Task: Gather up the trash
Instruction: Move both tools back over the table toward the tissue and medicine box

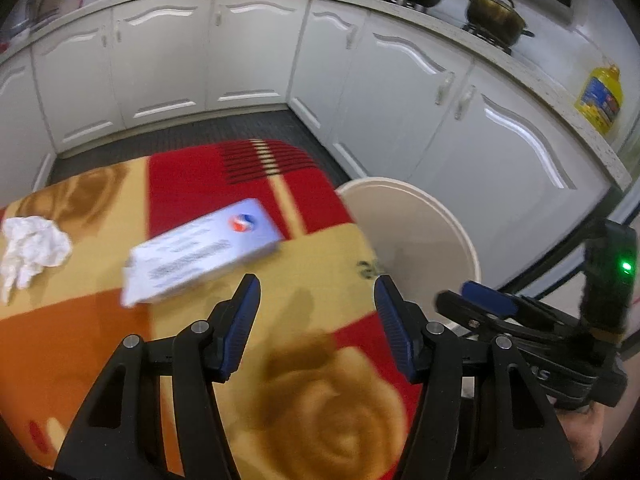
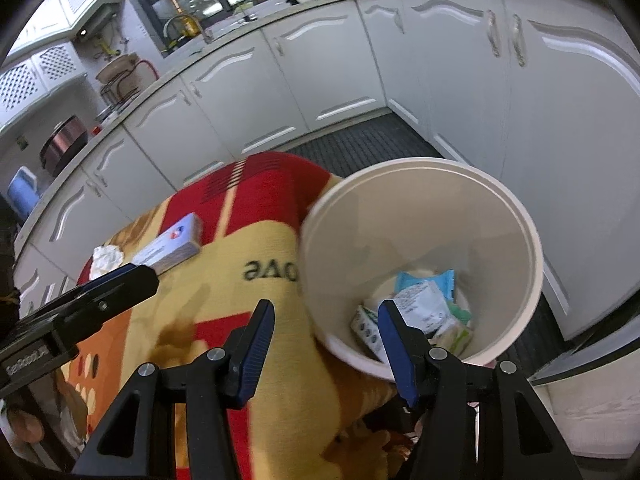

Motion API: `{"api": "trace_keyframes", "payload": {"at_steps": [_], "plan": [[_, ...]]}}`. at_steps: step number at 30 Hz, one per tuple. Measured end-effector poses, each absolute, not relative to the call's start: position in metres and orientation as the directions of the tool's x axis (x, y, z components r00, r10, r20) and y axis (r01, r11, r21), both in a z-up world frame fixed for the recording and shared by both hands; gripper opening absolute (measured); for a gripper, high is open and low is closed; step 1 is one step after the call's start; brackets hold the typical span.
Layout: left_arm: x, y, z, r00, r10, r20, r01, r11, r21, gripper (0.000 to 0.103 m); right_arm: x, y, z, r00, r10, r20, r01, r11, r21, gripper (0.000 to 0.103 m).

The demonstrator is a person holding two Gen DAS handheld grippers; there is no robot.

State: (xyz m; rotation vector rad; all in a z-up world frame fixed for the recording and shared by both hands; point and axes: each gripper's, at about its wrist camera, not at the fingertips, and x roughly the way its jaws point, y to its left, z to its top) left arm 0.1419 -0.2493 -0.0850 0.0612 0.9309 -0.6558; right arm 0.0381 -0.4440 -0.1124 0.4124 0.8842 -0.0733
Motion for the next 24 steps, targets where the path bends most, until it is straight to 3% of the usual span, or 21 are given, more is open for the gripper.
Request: {"api": "trace_keyframes", "payload": {"at_steps": [15, 24], "plan": [[0.238, -0.169, -0.108, 0.528, -0.295, -0.796, 0.329, 0.935, -0.129, 0.058, 0.073, -0.385, -0.116, 0.599, 0.193, -0.777, 0.073, 0.953, 0.293, 0.052], [0.25, -0.168, -0.136, 0.443, -0.312, -0.84, 0.35, 0.923, -0.158, 0.058, 0.099, -0.363, -0.124, 0.565, 0.208, -0.798, 0.016, 0.965, 0.262, 0.052]]}}
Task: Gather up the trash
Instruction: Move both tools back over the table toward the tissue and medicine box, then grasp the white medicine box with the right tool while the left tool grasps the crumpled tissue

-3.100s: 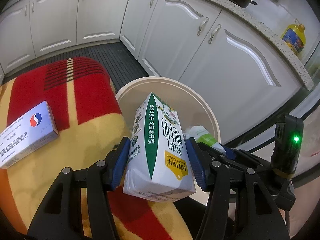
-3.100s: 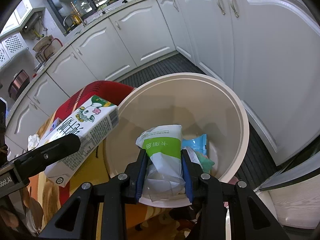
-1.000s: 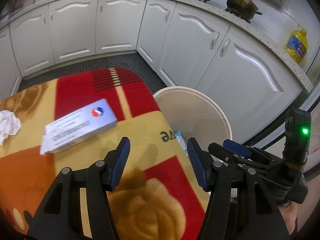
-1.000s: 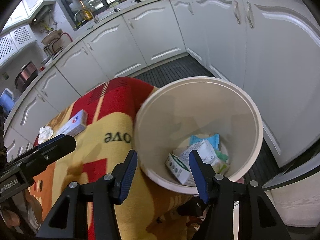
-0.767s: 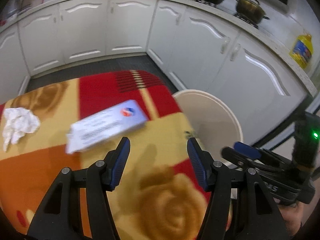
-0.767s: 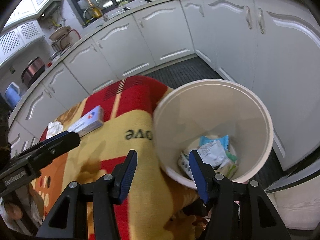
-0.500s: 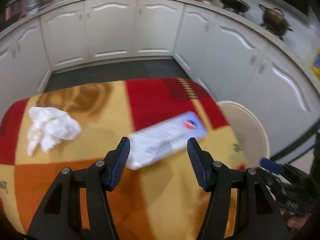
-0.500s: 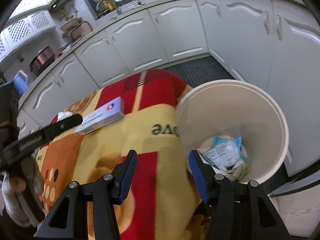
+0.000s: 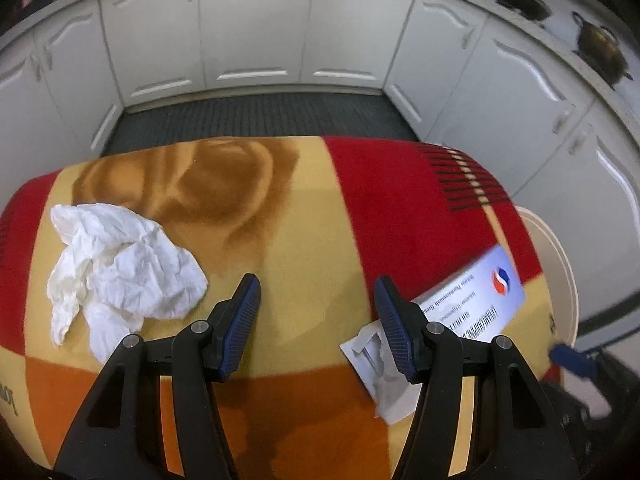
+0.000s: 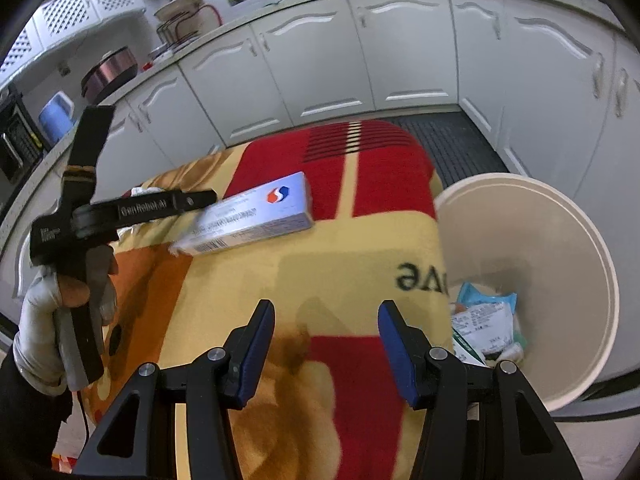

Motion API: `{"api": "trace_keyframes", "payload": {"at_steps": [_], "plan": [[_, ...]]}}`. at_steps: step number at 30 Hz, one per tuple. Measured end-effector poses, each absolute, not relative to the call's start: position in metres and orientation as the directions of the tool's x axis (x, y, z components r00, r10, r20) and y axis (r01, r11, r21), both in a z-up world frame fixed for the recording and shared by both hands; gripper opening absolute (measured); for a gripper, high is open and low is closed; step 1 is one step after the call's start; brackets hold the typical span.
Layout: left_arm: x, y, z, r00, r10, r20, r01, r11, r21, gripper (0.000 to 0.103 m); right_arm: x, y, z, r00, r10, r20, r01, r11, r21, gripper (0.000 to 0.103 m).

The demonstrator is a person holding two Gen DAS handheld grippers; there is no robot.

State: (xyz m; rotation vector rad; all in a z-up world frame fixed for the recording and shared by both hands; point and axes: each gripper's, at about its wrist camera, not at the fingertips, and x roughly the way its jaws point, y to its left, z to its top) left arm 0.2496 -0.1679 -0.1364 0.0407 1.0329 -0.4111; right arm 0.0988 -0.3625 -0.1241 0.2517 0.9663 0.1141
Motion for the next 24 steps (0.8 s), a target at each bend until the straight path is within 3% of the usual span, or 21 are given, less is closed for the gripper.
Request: {"api": "trace_keyframes", "payload": {"at_steps": [12, 13, 16, 17, 19, 24], "plan": [[0.183, -0.154, -0.123, 0.318, -0.498, -0.807, 0.479, 0.819, -0.316, 0.058, 0.117, -0.36, -0.119, 0.581, 0.195, -0.79, 0.073, 0.954, 0.289, 0.052], [0.18, -0.145, -0.12, 0.331, -0.494, -0.804, 0.471, 0.825, -0.313, 0.058, 0.118, -0.358, -0.117, 0.579, 0.199, -0.791, 0.076, 0.953, 0.295, 0.053], [0.182, -0.12, -0.112, 0.38, -0.473, -0.795, 0.44, 0.848, -0.295, 0.058, 0.117, -0.353, -0.113, 0.583, 0.213, -0.784, 0.087, 0.943, 0.321, 0.07], [0.18, -0.111, -0.11, 0.402, -0.463, -0.79, 0.425, 0.858, -0.287, 0.059, 0.117, -0.351, -0.111, 0.588, 0.22, -0.778, 0.088, 0.939, 0.332, 0.071], [0.186, -0.088, -0.106, 0.454, -0.435, -0.777, 0.382, 0.883, -0.271, 0.073, 0.118, -0.345, -0.111, 0.583, 0.236, -0.777, 0.082, 0.935, 0.345, 0.071], [0.207, -0.043, -0.104, 0.54, -0.367, -0.758, 0.272, 0.928, -0.255, 0.076, 0.127, -0.328, -0.114, 0.565, 0.232, -0.791, 0.076, 0.941, 0.331, 0.075]]}}
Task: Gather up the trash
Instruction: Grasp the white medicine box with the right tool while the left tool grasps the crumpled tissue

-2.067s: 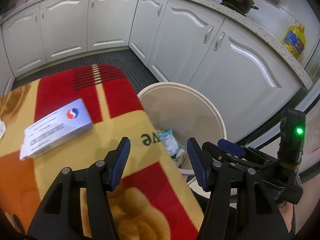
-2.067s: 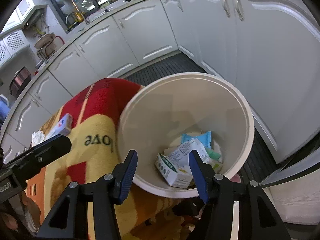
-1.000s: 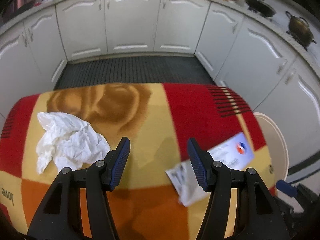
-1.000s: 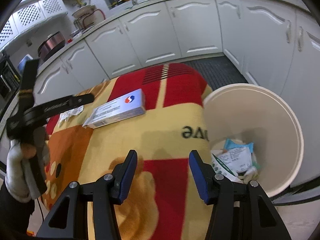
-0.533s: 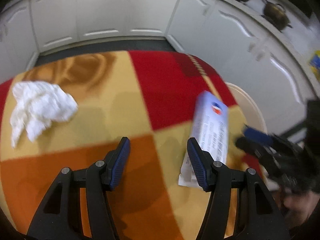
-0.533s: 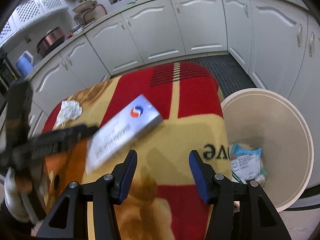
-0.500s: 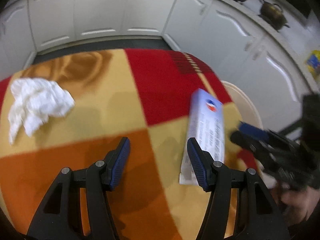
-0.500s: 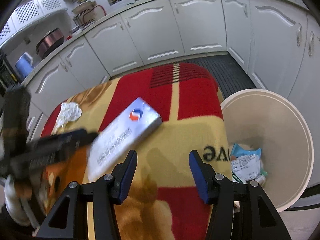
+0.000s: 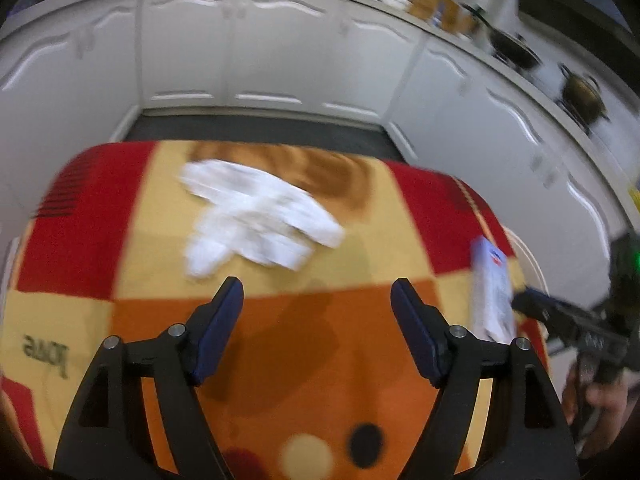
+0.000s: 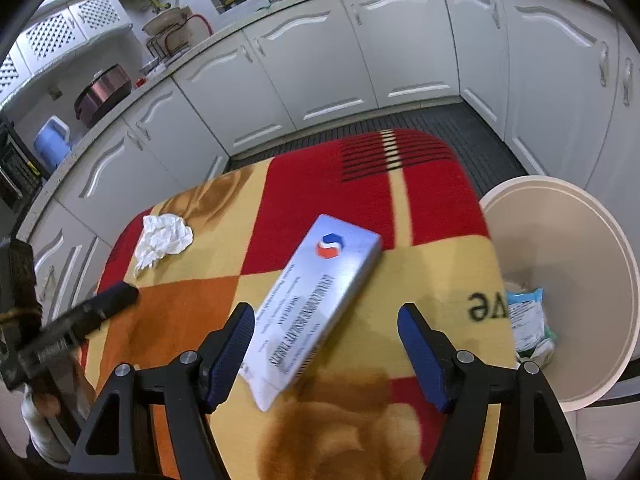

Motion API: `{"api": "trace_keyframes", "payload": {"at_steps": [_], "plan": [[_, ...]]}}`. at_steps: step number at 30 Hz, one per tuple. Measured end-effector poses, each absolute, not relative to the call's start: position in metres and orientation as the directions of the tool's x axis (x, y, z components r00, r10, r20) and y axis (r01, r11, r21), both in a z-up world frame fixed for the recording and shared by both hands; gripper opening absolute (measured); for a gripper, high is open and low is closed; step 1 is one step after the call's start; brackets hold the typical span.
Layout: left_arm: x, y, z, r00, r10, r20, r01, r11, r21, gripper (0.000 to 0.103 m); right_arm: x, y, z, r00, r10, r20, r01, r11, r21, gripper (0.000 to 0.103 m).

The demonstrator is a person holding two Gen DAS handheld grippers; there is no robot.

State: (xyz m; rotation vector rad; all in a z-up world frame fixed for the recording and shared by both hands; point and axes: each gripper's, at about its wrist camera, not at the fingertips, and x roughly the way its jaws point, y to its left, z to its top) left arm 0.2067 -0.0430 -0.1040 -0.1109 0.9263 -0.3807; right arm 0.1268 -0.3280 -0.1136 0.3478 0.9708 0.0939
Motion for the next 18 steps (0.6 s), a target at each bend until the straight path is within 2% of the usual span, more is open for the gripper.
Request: {"api": "trace_keyframes", "payload": {"at_steps": [9, 18], "plan": [[0.248, -0.018, -0.109, 0.593, -0.315, -0.741, 0.193, 0.949, -0.249, 0.076, 0.146, -0.313, -0.127, 0.534, 0.212, -0.818, 0.103, 0.945, 0.312, 0.077], [0.282, -0.038, -0.133, 0.559, -0.258, -0.788, 0.169, 0.966, -0.197, 0.076, 0.16, -0.297, -0.129, 0.528, 0.172, -0.832, 0.091, 0.962, 0.257, 0.08]]}}
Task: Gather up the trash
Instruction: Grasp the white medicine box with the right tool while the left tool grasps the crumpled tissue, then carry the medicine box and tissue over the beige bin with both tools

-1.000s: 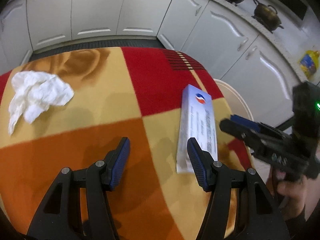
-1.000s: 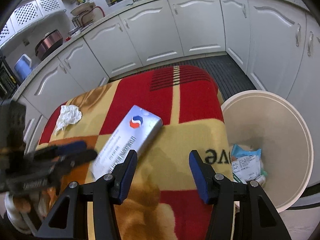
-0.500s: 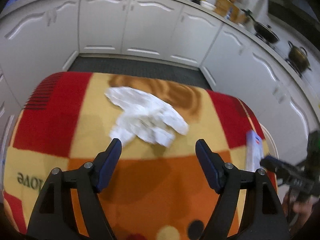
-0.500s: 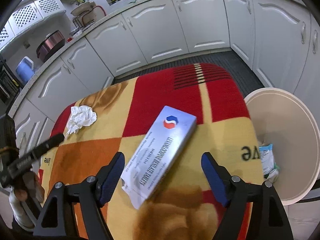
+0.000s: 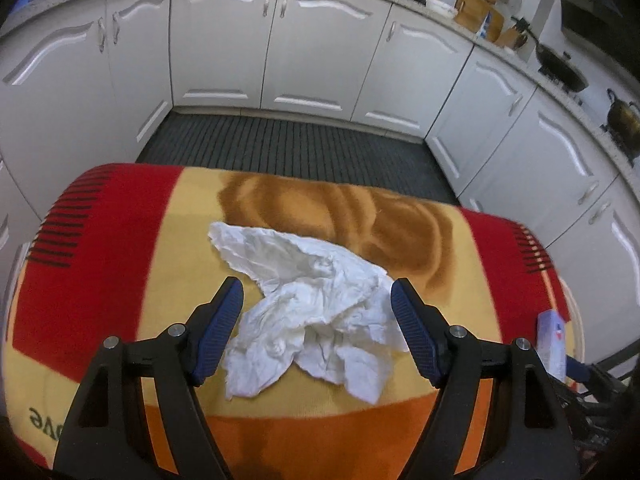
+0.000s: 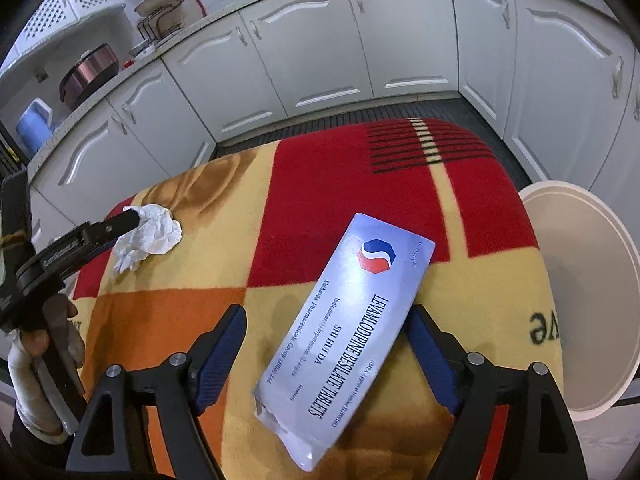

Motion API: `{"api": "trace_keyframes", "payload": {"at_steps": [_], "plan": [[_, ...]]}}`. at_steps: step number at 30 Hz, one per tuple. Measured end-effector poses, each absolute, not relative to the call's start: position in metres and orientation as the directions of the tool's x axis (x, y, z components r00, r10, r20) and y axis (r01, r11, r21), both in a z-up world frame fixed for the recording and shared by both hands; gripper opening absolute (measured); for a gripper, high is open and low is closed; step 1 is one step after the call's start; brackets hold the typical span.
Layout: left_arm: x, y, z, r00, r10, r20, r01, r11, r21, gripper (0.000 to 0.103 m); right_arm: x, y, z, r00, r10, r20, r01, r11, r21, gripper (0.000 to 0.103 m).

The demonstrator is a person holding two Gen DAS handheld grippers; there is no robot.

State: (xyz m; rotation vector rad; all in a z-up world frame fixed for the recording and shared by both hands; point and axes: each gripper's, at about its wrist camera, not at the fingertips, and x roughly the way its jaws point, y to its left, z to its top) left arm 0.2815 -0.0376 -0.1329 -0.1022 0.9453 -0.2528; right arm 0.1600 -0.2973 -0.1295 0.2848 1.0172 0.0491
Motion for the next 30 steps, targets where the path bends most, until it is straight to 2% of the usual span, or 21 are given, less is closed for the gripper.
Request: {"api": "trace_keyframes", "payload": {"at_steps": [12, 14, 16, 17, 18, 20, 22, 24, 30], "plan": [[0.293, -0.047, -0.145, 0.561, -0.209, -0.801, 0.127, 0.978, -0.167, 0.075, 0.165, -0.282, -0.137, 0.548, 0.11, -0.829, 0.074, 0.981, 0.178, 0.085], [0.291, -0.05, -0.145, 0.564, -0.205, -0.8, 0.13, 0.979, -0.159, 0.072, 0.165, -0.279, -0.139, 0.562, 0.093, -0.822, 0.064, 0.986, 0.156, 0.085], [0.288, -0.052, -0.145, 0.567, -0.201, -0.799, 0.133, 0.979, -0.151, 0.065, 0.164, -0.278, -0.14, 0.571, 0.081, -0.817, 0.057, 0.989, 0.138, 0.085], [0.286, -0.052, -0.145, 0.568, -0.203, -0.798, 0.138, 0.979, -0.151, 0.062, 0.163, -0.277, -0.14, 0.574, 0.078, -0.815, 0.055, 0.99, 0.133, 0.084], [0.284, -0.051, -0.145, 0.568, -0.206, -0.797, 0.143, 0.978, -0.15, 0.054, 0.161, -0.278, -0.14, 0.578, 0.068, -0.813, 0.058, 0.991, 0.124, 0.081], [0.281, -0.051, -0.144, 0.566, -0.213, -0.797, 0.155, 0.976, -0.151, 0.044, 0.159, -0.281, -0.137, 0.585, 0.064, -0.808, 0.065, 0.99, 0.125, 0.059], [0.276, -0.049, -0.143, 0.561, -0.221, -0.797, 0.159, 0.974, -0.158, 0.035, 0.157, -0.286, -0.136, 0.589, 0.085, -0.804, 0.071, 0.985, 0.156, 0.055], [0.27, -0.047, -0.14, 0.562, -0.232, -0.794, 0.161, 0.972, -0.17, 0.032, 0.154, -0.289, -0.135, 0.589, 0.098, -0.802, 0.066, 0.983, 0.169, 0.053], [0.241, -0.045, -0.126, 0.572, -0.278, -0.772, 0.2, 0.96, -0.197, 0.029, 0.138, -0.29, -0.129, 0.601, 0.164, -0.782, 0.025, 0.974, 0.224, 0.051]]}}
